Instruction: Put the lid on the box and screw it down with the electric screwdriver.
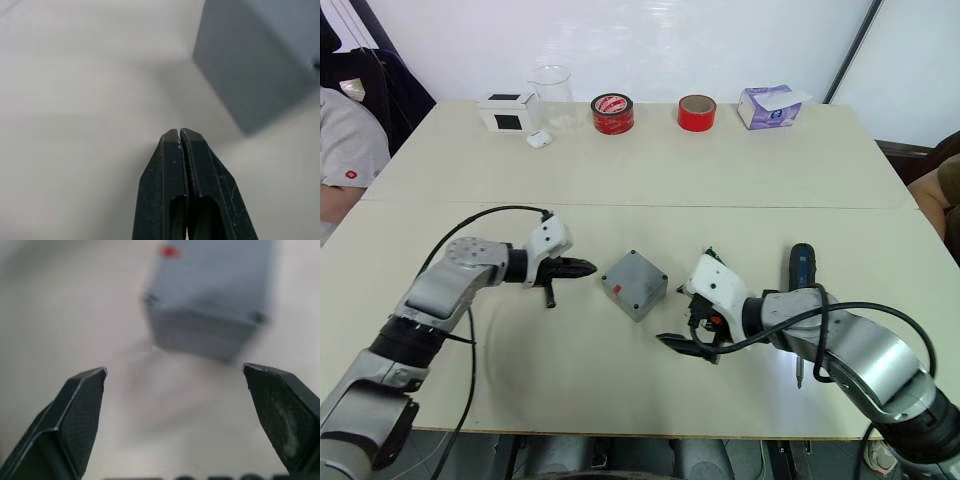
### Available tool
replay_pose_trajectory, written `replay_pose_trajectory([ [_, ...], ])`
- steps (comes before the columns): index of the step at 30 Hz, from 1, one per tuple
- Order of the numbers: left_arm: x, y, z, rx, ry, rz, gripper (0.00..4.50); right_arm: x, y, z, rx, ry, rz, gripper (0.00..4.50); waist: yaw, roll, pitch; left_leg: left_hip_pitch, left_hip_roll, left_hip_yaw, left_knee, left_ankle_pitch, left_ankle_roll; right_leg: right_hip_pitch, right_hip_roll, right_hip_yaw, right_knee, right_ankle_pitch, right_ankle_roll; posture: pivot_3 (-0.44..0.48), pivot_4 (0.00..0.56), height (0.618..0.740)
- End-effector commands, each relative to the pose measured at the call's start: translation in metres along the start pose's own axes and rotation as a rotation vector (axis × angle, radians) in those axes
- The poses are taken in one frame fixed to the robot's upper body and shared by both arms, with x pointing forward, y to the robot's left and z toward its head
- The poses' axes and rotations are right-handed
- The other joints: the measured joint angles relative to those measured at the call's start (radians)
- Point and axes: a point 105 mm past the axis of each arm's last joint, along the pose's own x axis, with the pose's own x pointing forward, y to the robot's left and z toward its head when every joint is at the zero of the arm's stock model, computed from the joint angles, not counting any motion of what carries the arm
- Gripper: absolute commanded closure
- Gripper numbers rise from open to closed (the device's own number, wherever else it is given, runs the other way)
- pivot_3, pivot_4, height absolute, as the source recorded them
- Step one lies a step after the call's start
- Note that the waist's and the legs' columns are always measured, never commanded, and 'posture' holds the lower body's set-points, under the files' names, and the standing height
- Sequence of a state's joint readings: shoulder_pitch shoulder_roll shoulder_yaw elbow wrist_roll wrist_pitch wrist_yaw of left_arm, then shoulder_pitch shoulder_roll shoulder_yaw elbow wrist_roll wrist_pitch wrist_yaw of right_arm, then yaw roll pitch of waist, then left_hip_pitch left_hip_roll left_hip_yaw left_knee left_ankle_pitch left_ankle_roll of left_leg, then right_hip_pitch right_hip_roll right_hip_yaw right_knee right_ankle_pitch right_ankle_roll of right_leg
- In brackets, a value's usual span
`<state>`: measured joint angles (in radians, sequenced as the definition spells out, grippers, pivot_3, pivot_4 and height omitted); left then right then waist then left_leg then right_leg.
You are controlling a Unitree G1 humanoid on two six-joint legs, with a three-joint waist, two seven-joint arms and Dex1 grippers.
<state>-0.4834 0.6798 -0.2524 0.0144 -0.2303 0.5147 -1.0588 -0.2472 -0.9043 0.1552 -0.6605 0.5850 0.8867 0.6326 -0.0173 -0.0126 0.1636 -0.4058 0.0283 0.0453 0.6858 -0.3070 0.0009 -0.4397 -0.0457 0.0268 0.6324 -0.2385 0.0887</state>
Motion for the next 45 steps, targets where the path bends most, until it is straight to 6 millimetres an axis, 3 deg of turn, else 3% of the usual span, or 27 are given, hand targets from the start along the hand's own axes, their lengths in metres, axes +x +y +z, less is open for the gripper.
replay_pose_trajectory([
  [1, 0.002, -0.026, 0.014, 0.034, -0.044, -0.096, 4.50, 0.005, -0.019, 0.002, 0.009, -0.010, -0.035, 0.04, 0.003, 0.000, 0.000, 0.000, 0.000, 0.000, 0.000, 0.000, 0.000, 0.000, 0.000, 0.000, 0.000, 0.000, 0.000, 0.000, 0.150, 0.740],
  [5, 0.007, -0.038, 0.015, 0.019, -0.050, -0.123, 4.50, 0.017, -0.023, 0.008, 0.014, -0.042, 0.008, 0.04, 0.009, 0.000, 0.000, 0.000, 0.000, 0.000, 0.000, 0.001, -0.001, 0.001, 0.001, -0.001, 0.001, 0.000, 0.000, 0.000, 0.150, 0.740],
  [9, 0.015, -0.038, 0.021, 0.016, -0.084, -0.098, 4.50, 0.025, -0.018, 0.008, -0.033, -0.037, 0.067, 0.04, 0.009, 0.000, 0.000, 0.000, -0.001, 0.000, 0.000, 0.001, -0.001, 0.001, 0.000, -0.001, 0.001, 0.000, 0.000, 0.000, 0.150, 0.740],
  [16, 0.020, -0.031, 0.024, 0.011, -0.103, -0.059, 4.50, 0.032, 0.021, 0.004, -0.029, -0.036, 0.252, 0.04, 0.008, 0.000, 0.000, 0.000, -0.001, -0.001, 0.000, 0.001, -0.001, 0.001, 0.000, -0.001, 0.002, 0.000, 0.000, 0.000, 0.150, 0.740],
  [19, 0.018, -0.029, 0.023, 0.013, -0.095, -0.053, 4.50, 0.032, 0.028, 0.004, -0.016, -0.043, 0.269, 0.04, 0.007, 0.000, 0.000, 0.000, -0.001, -0.002, 0.000, 0.001, -0.001, 0.001, 0.000, -0.001, 0.002, 0.000, 0.000, 0.000, 0.150, 0.740],
  [31, 0.016, -0.030, 0.019, 0.013, -0.071, -0.085, 4.50, 0.036, 0.018, 0.004, 0.005, -0.052, 0.185, 0.04, 0.007, 0.000, 0.000, 0.001, -0.001, -0.002, 0.000, 0.001, -0.001, 0.001, 0.000, -0.001, 0.003, 0.000, 0.000, 0.000, 0.150, 0.740],
  [37, -0.004, -0.016, 0.020, 0.007, -0.061, -0.031, 4.50, 0.011, 0.009, 0.008, 0.024, -0.056, 0.130, 0.04, 0.007, 0.000, 0.000, 0.001, -0.001, -0.002, 0.000, 0.001, -0.001, 0.001, 0.000, -0.001, 0.003, 0.000, 0.000, 0.000, 0.150, 0.740],
  [42, -0.028, -0.009, 0.036, -0.011, -0.114, -0.020, 4.50, -0.020, -0.010, 0.007, 0.084, -0.083, 0.004, 0.04, 0.008, 0.000, 0.000, 0.001, -0.001, -0.003, 0.000, 0.001, -0.001, 0.002, 0.000, -0.001, 0.003, 0.000, 0.000, 0.000, 0.150, 0.740],
  [45, -0.036, -0.020, 0.058, 0.012, -0.169, -0.079, 4.50, -0.037, -0.032, 0.000, 0.127, -0.086, -0.143, 0.04, 0.009, -0.001, 0.000, 0.003, -0.001, -0.003, 0.000, 0.001, -0.001, 0.003, 0.000, -0.001, 0.003, 0.000, 0.000, 0.000, 0.150, 0.740],
])
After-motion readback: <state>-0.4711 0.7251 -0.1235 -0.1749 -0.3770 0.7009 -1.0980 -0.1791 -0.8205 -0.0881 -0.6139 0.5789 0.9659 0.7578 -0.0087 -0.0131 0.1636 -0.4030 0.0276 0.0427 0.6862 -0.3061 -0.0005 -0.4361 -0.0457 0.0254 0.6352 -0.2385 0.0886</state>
